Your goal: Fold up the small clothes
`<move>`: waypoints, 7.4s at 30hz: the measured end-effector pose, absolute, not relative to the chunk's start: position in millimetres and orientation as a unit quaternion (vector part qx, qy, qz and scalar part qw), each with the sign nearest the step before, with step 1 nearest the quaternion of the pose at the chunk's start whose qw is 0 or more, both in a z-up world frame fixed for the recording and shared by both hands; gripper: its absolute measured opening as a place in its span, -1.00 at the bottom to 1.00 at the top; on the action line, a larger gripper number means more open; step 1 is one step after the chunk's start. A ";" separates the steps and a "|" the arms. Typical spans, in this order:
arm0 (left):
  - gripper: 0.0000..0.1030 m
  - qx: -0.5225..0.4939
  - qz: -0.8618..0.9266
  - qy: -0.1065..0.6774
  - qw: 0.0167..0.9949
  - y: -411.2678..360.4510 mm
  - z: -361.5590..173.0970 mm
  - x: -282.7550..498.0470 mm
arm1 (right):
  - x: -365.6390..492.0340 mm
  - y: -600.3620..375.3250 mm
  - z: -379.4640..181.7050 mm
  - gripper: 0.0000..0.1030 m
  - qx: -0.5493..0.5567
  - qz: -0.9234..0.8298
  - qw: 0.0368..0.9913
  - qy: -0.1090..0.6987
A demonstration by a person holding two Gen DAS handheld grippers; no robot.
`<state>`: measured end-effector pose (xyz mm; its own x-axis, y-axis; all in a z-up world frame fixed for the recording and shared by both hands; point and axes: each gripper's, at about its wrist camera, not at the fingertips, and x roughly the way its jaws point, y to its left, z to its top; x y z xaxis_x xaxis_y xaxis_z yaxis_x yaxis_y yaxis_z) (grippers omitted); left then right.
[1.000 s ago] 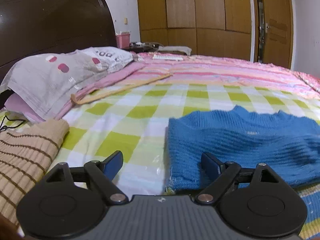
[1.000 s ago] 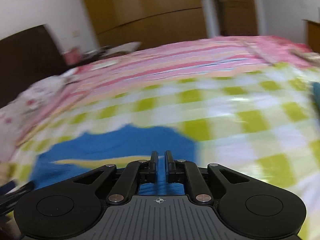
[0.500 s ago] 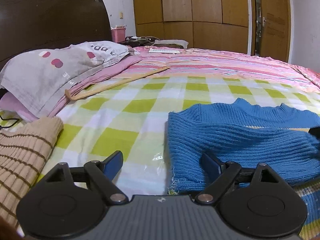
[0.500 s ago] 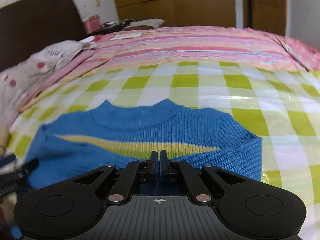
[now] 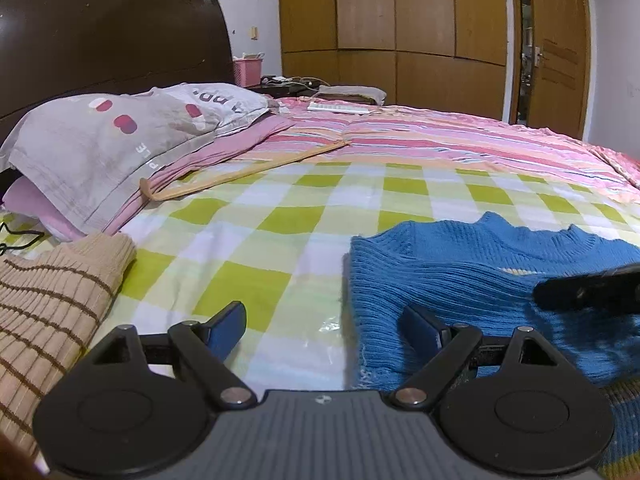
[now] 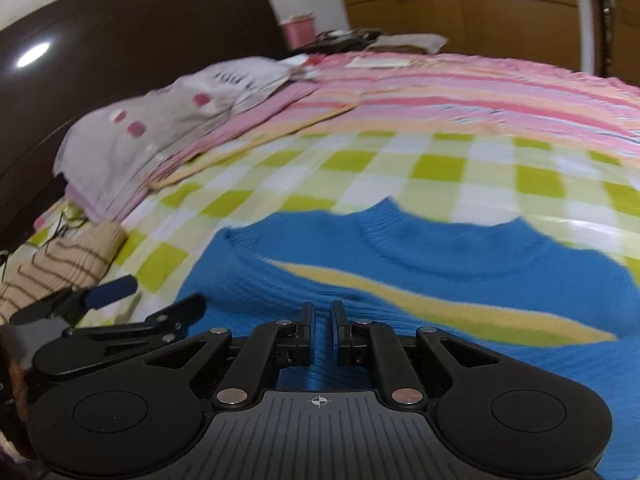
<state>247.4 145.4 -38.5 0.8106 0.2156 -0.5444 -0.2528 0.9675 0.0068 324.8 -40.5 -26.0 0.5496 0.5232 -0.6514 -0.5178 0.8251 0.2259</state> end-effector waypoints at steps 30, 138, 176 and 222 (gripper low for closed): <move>0.78 -0.054 0.136 0.291 0.945 160.4 -41.4 248.3 | 329.1 -14.6 -15.0 -0.77 -0.028 0.261 0.892 0.368; 0.00 -0.047 -0.145 0.547 0.824 124.3 -22.0 63.6 | 42.7 -258.5 -46.0 -0.38 0.171 0.155 0.855 0.465; -0.66 -0.100 -0.140 0.553 0.815 131.5 -28.9 75.3 | 59.7 -252.4 -65.4 -0.56 0.287 0.200 0.811 0.469; -0.71 -0.409 -0.213 0.306 0.833 191.7 5.5 182.0 | 180.5 -255.7 3.9 -0.84 0.469 0.243 0.797 0.291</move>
<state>182.0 191.7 5.5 0.7222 -0.6053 -0.3346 0.1048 0.5739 -0.8122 180.5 -255.7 3.9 0.7122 0.6613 -0.2356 -0.1149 0.4409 0.8902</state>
